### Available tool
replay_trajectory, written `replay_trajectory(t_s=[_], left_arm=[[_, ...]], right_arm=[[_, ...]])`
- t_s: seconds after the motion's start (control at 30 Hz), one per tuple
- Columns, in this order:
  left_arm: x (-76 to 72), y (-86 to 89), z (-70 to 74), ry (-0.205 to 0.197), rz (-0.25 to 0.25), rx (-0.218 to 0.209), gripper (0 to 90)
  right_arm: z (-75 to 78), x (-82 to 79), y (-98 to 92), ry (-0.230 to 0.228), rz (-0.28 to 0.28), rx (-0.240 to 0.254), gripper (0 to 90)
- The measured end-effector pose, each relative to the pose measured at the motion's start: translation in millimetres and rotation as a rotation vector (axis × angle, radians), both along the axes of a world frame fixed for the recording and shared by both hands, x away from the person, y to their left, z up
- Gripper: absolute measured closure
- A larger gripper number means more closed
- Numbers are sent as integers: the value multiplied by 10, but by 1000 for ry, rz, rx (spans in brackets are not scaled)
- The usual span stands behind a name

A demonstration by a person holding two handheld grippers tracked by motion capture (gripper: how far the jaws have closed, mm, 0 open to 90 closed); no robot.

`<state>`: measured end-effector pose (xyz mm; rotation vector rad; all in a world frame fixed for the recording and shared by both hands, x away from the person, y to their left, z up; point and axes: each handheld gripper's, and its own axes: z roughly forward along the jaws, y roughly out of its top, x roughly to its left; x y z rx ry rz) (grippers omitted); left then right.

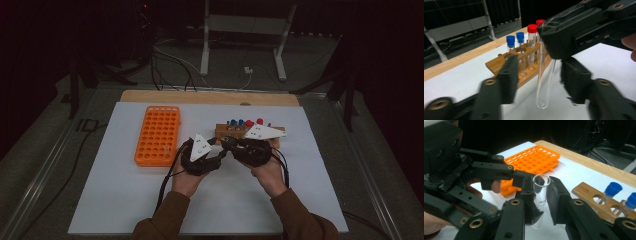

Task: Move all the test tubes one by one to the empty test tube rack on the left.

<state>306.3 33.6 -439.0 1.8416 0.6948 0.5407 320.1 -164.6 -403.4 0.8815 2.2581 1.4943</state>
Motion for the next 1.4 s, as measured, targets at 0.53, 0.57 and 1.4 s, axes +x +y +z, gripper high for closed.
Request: replay_trajectory(t_s=[0.53,0.57,1.4], left_arm=[[23,46,-28,15,-16,20,756],[24,64,-27,16,-11,19,757],[56,679,73,10,96,-54,757]], right_arm=[[1,-3,-73,-9,-6,31,512],[7,-3,-101,-11,-15,33,466],[-195,-59,-795,-25,-225,49,16]])
